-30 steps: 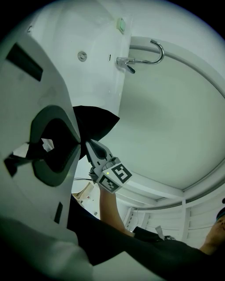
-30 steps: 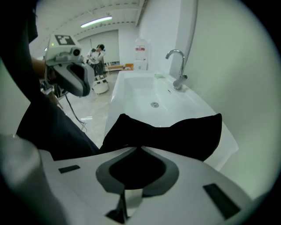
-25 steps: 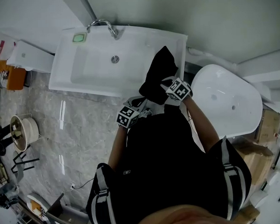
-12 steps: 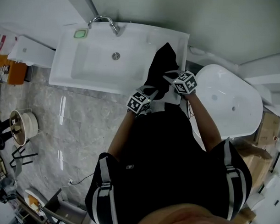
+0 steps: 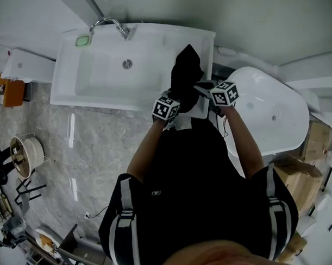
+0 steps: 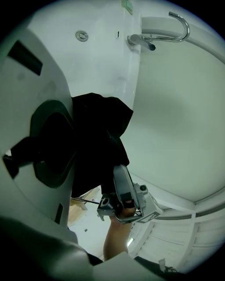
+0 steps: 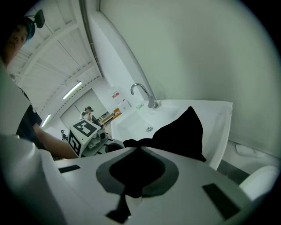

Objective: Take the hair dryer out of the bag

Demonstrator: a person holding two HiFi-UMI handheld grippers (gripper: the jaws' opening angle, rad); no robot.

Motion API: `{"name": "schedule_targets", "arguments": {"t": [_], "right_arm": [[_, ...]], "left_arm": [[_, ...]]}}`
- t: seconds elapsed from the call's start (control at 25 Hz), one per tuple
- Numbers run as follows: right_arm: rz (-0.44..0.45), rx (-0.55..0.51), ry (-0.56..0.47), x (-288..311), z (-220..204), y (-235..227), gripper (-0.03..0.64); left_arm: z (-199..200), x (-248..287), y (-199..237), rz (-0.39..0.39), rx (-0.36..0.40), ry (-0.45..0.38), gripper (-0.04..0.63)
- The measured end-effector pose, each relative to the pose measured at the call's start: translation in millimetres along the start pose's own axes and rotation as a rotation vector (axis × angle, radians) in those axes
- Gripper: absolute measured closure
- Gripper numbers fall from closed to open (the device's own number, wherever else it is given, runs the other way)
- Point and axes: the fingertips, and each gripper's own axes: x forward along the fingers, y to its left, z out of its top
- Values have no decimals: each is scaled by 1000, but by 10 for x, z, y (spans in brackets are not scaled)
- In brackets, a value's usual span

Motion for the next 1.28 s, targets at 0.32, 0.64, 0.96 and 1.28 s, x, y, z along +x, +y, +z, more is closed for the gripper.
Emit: {"name": "schedule_targets", "arguments": {"t": [0.32, 0.64, 0.96, 1.28], "right_arm": [[37, 7, -14, -29, 129, -37, 549], [124, -42, -5, -2, 263, 85, 549], [82, -57, 26, -125, 120, -79, 549], [51, -50, -3, -271, 108, -157, 549]], "left_arm": [[-37, 215, -61, 59, 154, 88, 434], [-48, 383, 2, 105, 172, 116, 434], [-67, 417, 140, 111, 115, 125, 434], [-53, 256, 199, 113, 92, 118, 434]]}}
